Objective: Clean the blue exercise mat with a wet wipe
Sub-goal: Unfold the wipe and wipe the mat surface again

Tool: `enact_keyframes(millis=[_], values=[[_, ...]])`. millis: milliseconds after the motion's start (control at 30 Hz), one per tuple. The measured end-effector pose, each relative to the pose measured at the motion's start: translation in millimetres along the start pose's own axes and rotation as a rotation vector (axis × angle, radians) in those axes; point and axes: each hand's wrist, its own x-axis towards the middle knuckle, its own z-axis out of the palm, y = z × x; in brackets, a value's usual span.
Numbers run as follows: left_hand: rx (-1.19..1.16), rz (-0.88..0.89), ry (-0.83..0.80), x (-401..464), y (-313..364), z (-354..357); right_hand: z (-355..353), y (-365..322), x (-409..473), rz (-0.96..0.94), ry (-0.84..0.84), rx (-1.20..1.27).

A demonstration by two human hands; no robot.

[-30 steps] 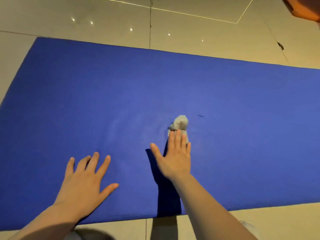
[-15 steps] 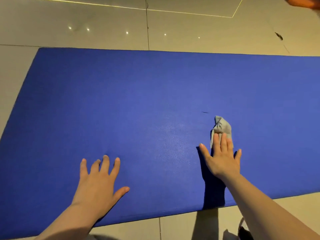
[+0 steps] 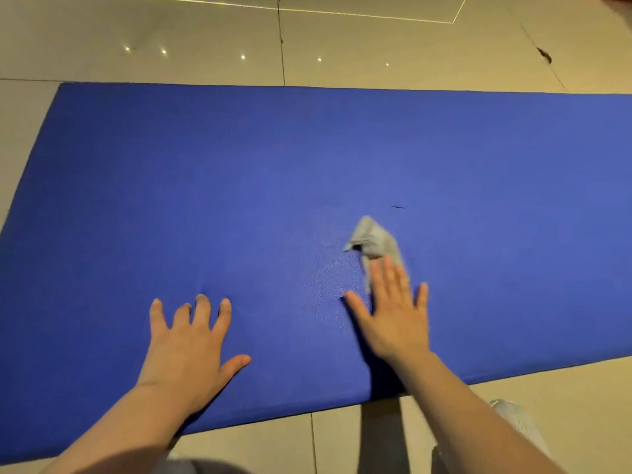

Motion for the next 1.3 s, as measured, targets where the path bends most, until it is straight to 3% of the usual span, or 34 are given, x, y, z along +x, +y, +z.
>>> enact_keyframes(millis=[100,200,267,400,500,600,700,800,867,967,1100,1200,1300], values=[[0.043,-0.056,-0.012,-3,4,-19,-20,38,-2,0.237,-0.081,0.042],[0.152,-0.144,0.044,-6,12,-24,-18,20,-9,0.291,-0.067,0.113],[0.185,-0.177,-0.010,-9,15,-28,-9,-10,-18,0.184,-0.038,0.117],[0.156,-0.195,-0.041,-10,16,-25,25,-86,-64,-0.233,-0.063,0.125],[0.137,-0.188,-0.047,-12,16,-26,36,-99,-78,-0.323,-0.034,0.078],[0.123,-0.171,-0.049,-17,14,-23,29,-53,-60,-0.221,0.007,0.017],[0.109,-0.180,-0.026,-23,12,-17,9,10,-45,0.110,-0.043,0.020],[0.032,-0.195,0.024,-30,12,-2,-1,31,-49,0.255,-0.062,0.053],[-0.050,-0.159,0.122,-37,16,4,4,15,-54,0.241,-0.033,0.071],[-0.144,-0.054,0.289,-42,22,17,22,-31,-78,0.024,0.007,0.075],[-0.108,0.021,0.243,-41,35,24,49,-74,-114,-0.196,0.031,0.108],[-0.096,0.020,0.168,-45,29,30,47,-42,-110,-0.156,0.064,0.065],[-0.078,0.022,0.142,-49,22,33,36,18,-105,0.102,0.075,0.018]])
